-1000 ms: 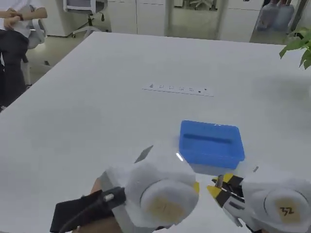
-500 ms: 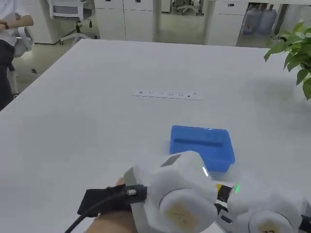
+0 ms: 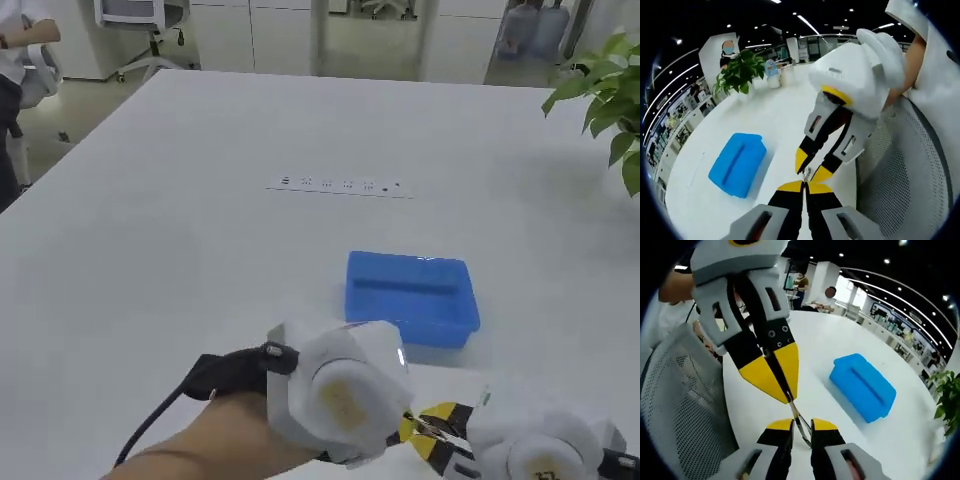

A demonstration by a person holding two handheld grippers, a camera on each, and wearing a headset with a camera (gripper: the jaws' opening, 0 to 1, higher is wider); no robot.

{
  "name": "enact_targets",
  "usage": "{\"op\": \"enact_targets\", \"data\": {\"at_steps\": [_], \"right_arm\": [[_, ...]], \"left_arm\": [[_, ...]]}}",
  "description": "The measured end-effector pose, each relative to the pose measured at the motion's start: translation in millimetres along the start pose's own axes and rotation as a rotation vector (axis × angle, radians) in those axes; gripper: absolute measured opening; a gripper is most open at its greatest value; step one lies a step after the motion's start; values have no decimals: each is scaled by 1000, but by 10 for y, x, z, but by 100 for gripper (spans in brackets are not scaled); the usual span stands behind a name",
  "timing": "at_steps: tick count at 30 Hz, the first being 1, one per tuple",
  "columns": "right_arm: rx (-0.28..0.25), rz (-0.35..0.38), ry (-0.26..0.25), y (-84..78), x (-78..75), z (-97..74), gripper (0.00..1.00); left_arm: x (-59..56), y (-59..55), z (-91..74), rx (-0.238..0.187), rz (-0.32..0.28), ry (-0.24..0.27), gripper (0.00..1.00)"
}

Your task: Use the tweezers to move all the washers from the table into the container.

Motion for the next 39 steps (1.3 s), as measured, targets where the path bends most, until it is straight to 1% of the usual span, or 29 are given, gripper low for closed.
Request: {"op": "enact_targets", "data": {"at_steps": [1,2,4,5,6,8,9,10,13,14,15,18,20,22,23,24,25,26,28,29,30,31,32,33,34,35,37,38,39], "right_arm": [[-18,41,0,10,-22,-48,13],[-35,59,-3,19,-38,-92,14],[-50,126,-7,-14,-69,-201,17],[-60,162,-5,-26,-81,-247,18],[-91,219,6,-21,-87,-325,20],[-117,295,-6,-56,-147,-435,22],[-120,304,-17,-80,-171,-475,21],[-125,313,-33,-109,-195,-523,21],[-122,343,-56,-207,-221,-581,22],[-122,356,-60,-241,-226,-589,22],[-121,368,-60,-255,-227,-596,23],[-137,377,-71,-210,-244,-644,24],[-133,375,-72,-212,-236,-646,25],[-129,377,-69,-229,-223,-641,26],[-129,378,-68,-230,-220,-640,27],[-129,379,-69,-230,-222,-642,28],[-133,381,-75,-224,-234,-646,28],[-133,382,-77,-225,-241,-650,29],[-140,399,-77,-235,-266,-667,30],[-146,406,-76,-230,-277,-677,31],[-155,417,-75,-227,-298,-695,32],[-158,422,-78,-226,-316,-703,33],[-163,431,-81,-224,-347,-718,34],[-167,443,-81,-225,-367,-727,37],[-178,458,-80,-218,-393,-746,39],[-188,470,-79,-210,-410,-762,40],[-195,484,-82,-205,-443,-786,43],[-197,485,-85,-203,-450,-794,45],[-199,483,-89,-199,-454,-798,46]], "left_arm": [[9,-60,19,24,11,-9,0],[34,-145,61,52,31,-14,0],[60,-232,122,70,73,-19,0],[75,-298,169,88,60,-24,0],[69,-346,197,110,59,-42,0],[88,-385,250,115,86,-38,0],[97,-447,287,145,108,-40,0],[101,-475,314,161,119,-44,0],[116,-521,387,182,119,-48,0],[130,-579,443,211,117,-50,0],[122,-613,472,225,124,-60,0],[139,-638,499,238,113,-54,0],[144,-658,506,250,94,-52,0],[162,-675,516,253,78,-38,0],[154,-678,515,251,71,-42,0],[153,-674,509,243,56,-41,0],[182,-667,492,227,19,-19,0],[202,-668,471,222,0,-4,1],[210,-659,392,201,-44,4,7],[252,-622,327,165,-91,36,9],[274,-605,275,145,-130,53,12],[291,-592,196,122,-202,65,16],[297,-580,162,108,-225,71,21],[322,-545,87,74,-280,90,27],[340,-485,-25,12,-357,106,30],[355,-446,-132,-33,-416,120,33],[401,-405,-271,-88,-486,163,45],[402,-405,-356,-103,-520,178,50],[411,-393,-411,-122,-532,195,53]]}}
Point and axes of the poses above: the centre of the closed fingertips' face, and the gripper's own axes: z roughly forward along the fingers, x roughly to its left, y roughly out of its top, the point moved 1 cm from there along -z, roughly backward along the fingers, and after that the axes turned 12 degrees about x, right-handed, at the moved point
